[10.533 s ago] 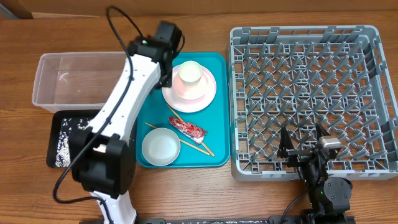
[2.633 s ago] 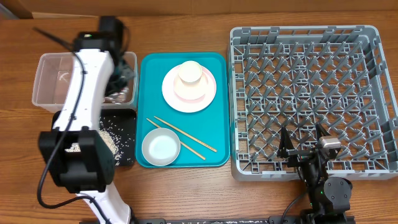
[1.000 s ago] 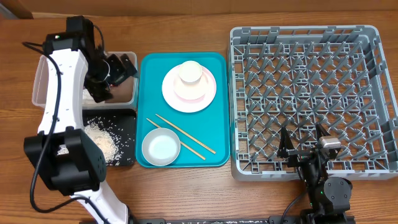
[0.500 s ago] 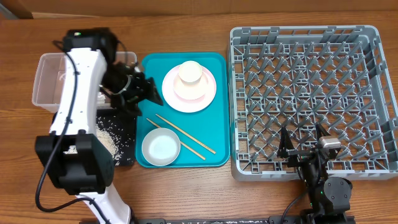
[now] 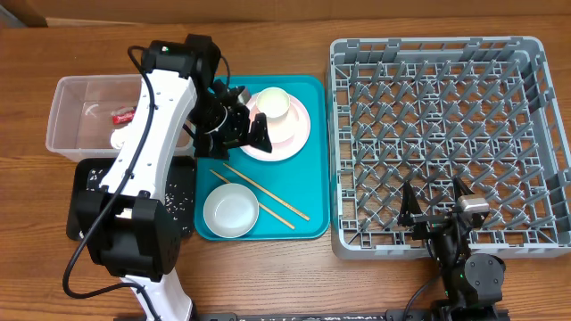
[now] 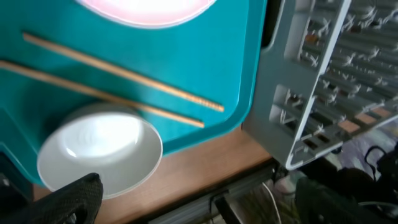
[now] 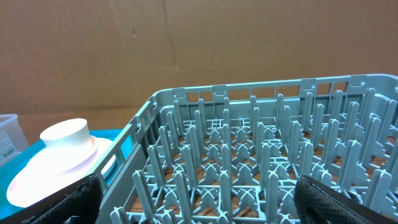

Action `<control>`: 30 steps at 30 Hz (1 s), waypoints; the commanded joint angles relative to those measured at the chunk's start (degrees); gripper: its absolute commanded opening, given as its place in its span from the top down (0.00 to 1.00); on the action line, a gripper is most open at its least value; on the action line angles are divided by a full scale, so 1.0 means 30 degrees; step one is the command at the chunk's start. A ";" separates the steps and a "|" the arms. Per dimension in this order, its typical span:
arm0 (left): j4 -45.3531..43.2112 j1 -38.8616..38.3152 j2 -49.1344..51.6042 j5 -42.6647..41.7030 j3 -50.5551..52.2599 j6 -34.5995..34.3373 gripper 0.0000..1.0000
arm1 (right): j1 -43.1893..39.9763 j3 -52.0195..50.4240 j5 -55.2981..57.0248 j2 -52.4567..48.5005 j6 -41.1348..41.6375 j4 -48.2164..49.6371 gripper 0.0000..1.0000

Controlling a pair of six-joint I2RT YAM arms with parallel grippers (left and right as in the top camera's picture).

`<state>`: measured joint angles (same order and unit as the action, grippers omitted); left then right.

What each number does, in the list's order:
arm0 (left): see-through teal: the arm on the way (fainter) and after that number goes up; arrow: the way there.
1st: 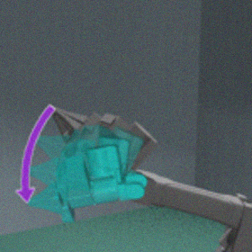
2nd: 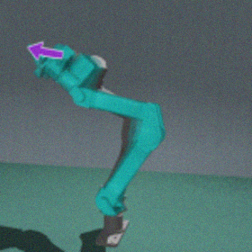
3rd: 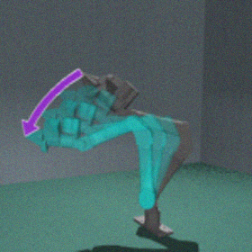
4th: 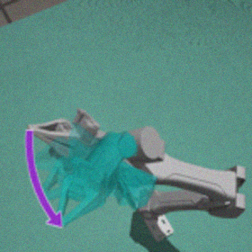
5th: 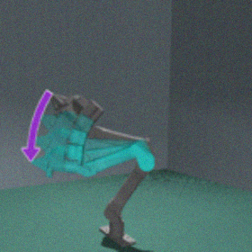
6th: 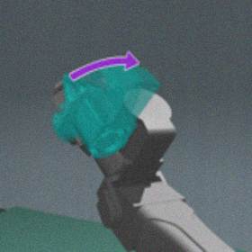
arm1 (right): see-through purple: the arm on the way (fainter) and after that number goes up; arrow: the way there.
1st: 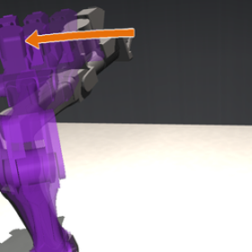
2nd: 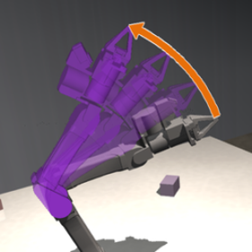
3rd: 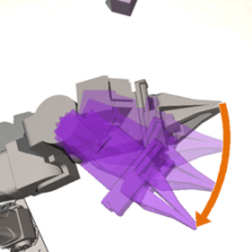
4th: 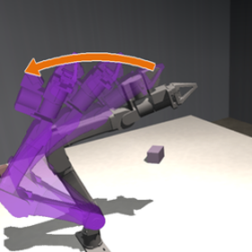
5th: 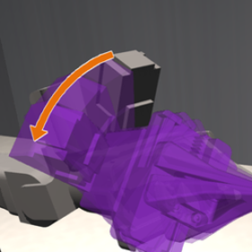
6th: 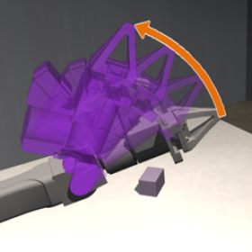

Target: Sort waste into correct bins and load items into the dishwasher

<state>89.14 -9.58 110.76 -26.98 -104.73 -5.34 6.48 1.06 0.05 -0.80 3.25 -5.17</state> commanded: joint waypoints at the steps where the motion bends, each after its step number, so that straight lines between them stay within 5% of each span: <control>1: -0.0947 -0.0058 -0.0430 0.0197 -0.0321 0.0510 0.00 | 0.0102 -0.0204 0.0102 0.0189 0.0138 0.0117 0.00; 9: -0.3461 -0.0066 -0.0430 0.0197 -0.0321 0.0510 0.00 | 0.0109 -0.0204 0.0102 0.0189 0.0138 0.0117 0.00; 25: -0.3519 -0.0066 -0.0430 0.0197 -0.0321 0.0510 0.00 | 0.0109 -0.0204 0.0044 0.0189 0.0146 0.0124 0.00; 30: -0.3519 -0.0066 -0.0430 0.0197 -0.0321 0.0510 0.00 | 0.0109 -0.0204 -0.3585 0.0189 0.1574 0.0678 0.00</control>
<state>78.59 -9.58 110.74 -26.55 -104.73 -5.34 6.48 1.06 -2.98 -0.80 4.34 -4.64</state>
